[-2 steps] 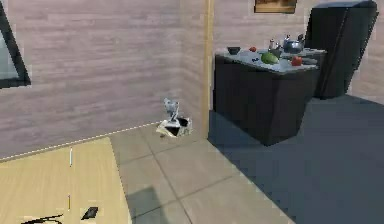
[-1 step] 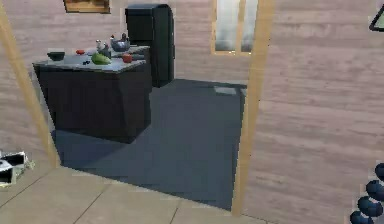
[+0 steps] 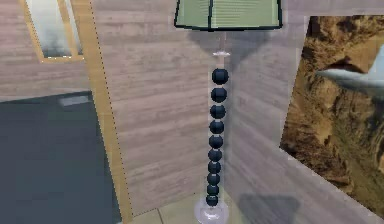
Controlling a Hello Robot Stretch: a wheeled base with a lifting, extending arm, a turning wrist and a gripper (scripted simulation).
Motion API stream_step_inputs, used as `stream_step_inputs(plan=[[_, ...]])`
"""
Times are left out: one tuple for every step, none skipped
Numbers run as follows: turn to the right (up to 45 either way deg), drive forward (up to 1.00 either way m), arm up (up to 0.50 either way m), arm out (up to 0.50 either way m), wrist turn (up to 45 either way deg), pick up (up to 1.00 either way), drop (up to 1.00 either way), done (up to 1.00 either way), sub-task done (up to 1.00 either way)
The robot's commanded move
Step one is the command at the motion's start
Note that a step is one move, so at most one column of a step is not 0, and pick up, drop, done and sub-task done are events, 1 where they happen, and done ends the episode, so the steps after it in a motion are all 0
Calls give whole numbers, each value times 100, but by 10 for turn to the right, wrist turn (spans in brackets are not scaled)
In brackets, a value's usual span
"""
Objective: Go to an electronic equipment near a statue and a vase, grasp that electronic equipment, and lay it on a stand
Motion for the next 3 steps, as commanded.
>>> stream_step_inputs(plan=[[0,30,0,0,0,0,0,0,0],[-450,0,0,0,0,0,0,0,0],[-450,0,0,0,0,0,0,0,0]])
